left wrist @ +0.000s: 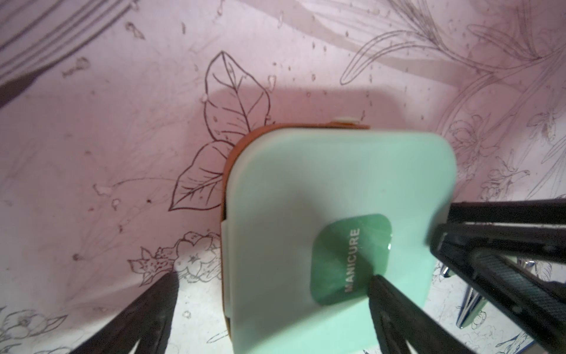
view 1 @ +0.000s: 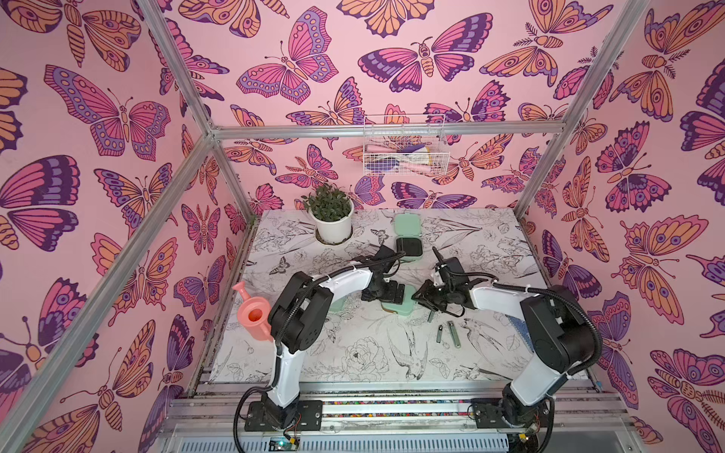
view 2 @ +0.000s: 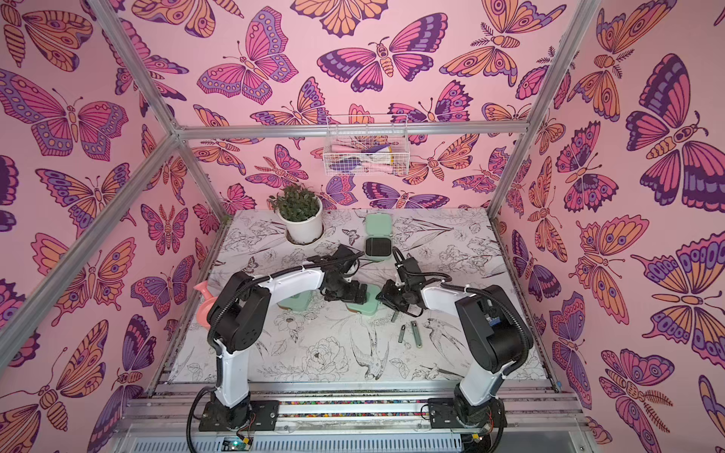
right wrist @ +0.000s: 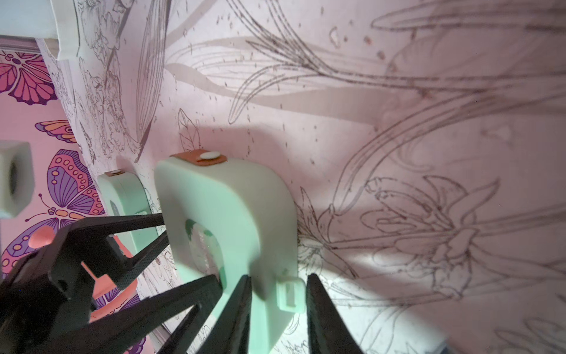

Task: Organize nail clipper sets
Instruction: Close the storage box at the center of the board.

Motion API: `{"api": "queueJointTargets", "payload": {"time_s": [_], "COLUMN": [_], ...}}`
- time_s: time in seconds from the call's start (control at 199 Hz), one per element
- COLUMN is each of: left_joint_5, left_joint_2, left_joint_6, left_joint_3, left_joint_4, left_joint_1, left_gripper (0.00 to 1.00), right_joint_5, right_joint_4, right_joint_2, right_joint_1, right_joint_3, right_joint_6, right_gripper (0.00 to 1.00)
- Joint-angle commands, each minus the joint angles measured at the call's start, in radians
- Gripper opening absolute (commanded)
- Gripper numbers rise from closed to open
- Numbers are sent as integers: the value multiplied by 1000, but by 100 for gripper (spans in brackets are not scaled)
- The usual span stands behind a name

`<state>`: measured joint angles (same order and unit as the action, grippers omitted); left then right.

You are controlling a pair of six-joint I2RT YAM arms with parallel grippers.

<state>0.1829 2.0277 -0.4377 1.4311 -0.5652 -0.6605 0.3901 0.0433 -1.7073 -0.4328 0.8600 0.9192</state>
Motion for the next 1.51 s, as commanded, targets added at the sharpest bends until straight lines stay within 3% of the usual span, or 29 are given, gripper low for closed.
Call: {"api": "queueJointTargets", "payload": {"time_s": [0.0, 0.332, 0.76, 1.162, 1.504], "left_joint_5": [-19, -16, -8, -11, -16], "left_joint_2": [39, 33, 29, 22, 16], "left_joint_6": [-1, -3, -6, -4, -4], "left_joint_3": [-35, -35, -38, -46, -53], "left_joint_4": [-79, -77, -75, -76, -75], "left_joint_1": [0, -1, 0, -1, 0], "left_gripper": [97, 97, 97, 97, 97], "right_joint_5": [-15, -74, -73, -66, -188], "right_joint_4": [32, 146, 103, 83, 304], "right_joint_2": [25, 99, -16, -33, 43], "right_joint_1": [-7, -18, -44, -46, -59], "right_joint_3": [28, 65, 82, 83, 155], "right_joint_6": [8, -38, -23, -15, -114], "right_gripper": [32, 37, 37, 36, 40]}}
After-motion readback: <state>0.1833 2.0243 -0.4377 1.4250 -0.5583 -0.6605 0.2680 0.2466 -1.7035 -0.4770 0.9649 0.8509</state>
